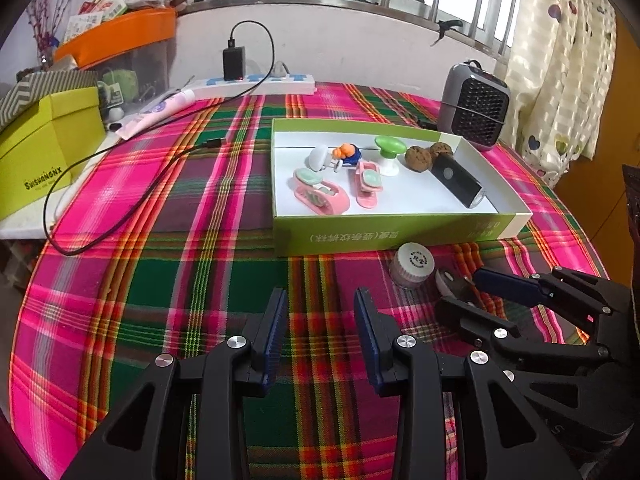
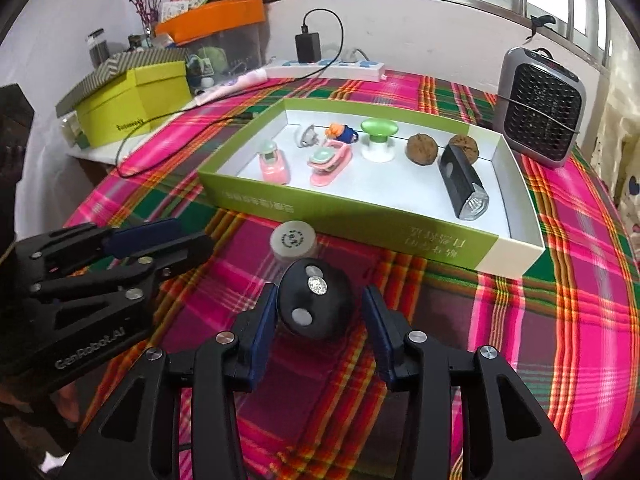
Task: Organize objects
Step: 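Grasp the white round container with the left gripper while the right grasps the black dotted disc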
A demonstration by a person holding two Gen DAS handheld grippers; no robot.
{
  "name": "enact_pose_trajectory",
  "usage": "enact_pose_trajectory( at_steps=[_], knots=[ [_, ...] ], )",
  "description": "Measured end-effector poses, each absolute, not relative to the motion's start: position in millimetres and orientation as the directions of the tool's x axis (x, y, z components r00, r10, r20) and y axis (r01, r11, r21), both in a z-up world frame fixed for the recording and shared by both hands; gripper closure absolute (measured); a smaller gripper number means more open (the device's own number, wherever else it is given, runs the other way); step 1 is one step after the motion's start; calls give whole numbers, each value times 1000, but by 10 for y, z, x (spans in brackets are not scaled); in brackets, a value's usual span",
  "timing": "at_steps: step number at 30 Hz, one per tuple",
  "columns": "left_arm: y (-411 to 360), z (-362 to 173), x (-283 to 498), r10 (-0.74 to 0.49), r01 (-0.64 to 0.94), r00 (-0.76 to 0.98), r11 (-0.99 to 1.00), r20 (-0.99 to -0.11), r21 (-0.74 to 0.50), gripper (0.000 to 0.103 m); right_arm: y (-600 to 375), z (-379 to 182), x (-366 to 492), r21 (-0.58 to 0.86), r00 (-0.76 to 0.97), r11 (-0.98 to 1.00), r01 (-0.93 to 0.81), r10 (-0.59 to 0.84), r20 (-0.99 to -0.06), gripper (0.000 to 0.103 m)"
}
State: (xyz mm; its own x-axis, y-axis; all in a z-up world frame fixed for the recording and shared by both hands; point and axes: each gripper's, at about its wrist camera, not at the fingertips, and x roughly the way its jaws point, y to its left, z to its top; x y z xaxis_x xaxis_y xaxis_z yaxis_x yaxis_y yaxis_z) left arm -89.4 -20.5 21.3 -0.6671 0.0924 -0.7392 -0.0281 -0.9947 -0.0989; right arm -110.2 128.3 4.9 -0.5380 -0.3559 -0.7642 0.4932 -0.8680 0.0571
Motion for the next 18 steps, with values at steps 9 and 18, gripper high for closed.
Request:
enact_pose_trajectory(
  at_steps=[9,18],
  knots=[
    [-181,202,-930,103,-41,-662,-994,-742,-102,70,1292,41,-1125,47,-541,-868,494,-349,-765,63],
    [-133,190,-977,112,-50,-656,-993,-746,-104,70,1349,72,-1112,54,-551,-869,493,-359,-753,72]
  ],
)
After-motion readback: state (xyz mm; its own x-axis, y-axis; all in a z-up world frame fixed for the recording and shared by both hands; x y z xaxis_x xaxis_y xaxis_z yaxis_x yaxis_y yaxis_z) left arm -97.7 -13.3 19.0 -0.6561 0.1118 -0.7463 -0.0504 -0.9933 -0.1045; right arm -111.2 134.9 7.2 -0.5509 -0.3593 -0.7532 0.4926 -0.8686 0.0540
